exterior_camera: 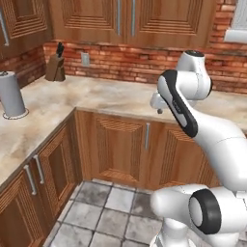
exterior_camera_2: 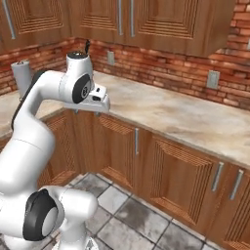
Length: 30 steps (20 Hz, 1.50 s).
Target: Four empty soda cans are scattered around the kitchen. Gather all the cans and cluster them next to the stove for recycling.
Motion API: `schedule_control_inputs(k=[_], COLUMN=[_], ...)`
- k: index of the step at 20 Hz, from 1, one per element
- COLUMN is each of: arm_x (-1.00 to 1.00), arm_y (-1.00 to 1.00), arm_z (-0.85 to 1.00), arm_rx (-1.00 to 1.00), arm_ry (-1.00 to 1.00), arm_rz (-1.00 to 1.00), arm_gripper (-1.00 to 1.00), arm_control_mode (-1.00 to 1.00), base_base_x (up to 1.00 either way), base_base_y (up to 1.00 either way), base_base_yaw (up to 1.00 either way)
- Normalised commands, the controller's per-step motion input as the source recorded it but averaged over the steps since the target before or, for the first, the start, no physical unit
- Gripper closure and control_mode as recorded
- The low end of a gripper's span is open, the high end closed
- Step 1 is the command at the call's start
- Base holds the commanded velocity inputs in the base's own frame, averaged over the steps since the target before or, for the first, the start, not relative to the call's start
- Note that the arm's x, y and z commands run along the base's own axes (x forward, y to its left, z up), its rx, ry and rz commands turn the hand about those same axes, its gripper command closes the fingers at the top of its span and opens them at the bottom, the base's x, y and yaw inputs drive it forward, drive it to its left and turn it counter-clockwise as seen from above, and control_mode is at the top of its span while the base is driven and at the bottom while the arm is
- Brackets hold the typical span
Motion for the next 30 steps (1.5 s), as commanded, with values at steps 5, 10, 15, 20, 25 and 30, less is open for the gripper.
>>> schedule_control_inputs(k=[5,10,15,20,25,30], arm_x=[0.00,0.00,0.00,0.00,0.00,0.00], arm_y=[0.00,0.00,0.00,0.00,0.00,0.00], arm_z=[0.00,0.00,0.00,0.00,0.00,0.00], arm_rx=[0.00,0.00,0.00,0.00,0.00,0.00], arm_ry=[0.00,0.00,0.00,0.00,0.00,0.00], arm_rz=[0.00,0.00,0.00,0.00,0.00,0.00], arm_gripper=[-1.00,-1.00,-1.00,-1.00,-1.00,-1.00], arm_control_mode=[1.00,1.00,1.00,1.00,1.00,1.00], base_base_x=[-0.04,-0.03,-0.03,-0.03,0.00,0.02], base_base_y=[0.00,0.00,0.00,0.00,0.06,0.16], base_base_yaw=[0.50,0.50,0.50,0.50,0.50,0.47])
